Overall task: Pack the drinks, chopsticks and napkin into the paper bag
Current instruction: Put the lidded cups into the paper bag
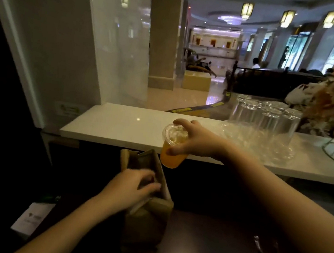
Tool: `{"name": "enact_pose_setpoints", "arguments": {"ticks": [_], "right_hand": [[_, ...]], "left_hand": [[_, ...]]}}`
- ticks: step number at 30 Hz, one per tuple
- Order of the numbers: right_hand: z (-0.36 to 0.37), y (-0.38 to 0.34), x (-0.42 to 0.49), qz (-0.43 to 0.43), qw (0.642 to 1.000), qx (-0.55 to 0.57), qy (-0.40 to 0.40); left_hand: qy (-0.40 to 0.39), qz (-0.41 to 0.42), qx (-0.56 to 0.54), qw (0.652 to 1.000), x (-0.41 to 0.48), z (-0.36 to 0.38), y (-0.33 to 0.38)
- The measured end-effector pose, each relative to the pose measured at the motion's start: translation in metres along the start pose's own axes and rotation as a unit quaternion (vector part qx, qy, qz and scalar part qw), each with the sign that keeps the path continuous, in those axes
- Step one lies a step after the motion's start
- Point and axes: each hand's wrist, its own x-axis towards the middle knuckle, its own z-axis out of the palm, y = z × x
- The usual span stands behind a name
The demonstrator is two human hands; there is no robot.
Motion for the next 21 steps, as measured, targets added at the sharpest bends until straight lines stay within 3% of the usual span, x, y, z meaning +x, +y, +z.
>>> {"name": "enact_pose_setpoints", "arguments": {"ticks": [3,5,10,15,21], "right_hand": [[0.029,-0.018,0.01,-0.004,0.999,0.014,-0.03],[0.053,-0.025,0.013,0.005,0.998,0.032,-0.061],[0.112,-0.026,0.014,0.055,0.993,0.056,-0.083],[0.139,-0.012,0.009,0.033,0.992,-0.078,-0.095],[0.143,-0.001,0.01,0.048,0.98,-0.141,-0.129]], "left_hand": [[-0.085,0.035,0.127,0.988,-0.022,0.004,-0.018],[-0.087,0.07,0.159,0.981,-0.028,0.008,-0.023],[-0.053,0.132,0.146,0.979,-0.037,0.013,-0.035],[-0.052,0.18,0.115,0.976,-0.047,0.015,-0.044],[-0.066,0.221,0.121,0.966,-0.029,0.002,-0.05]]}}
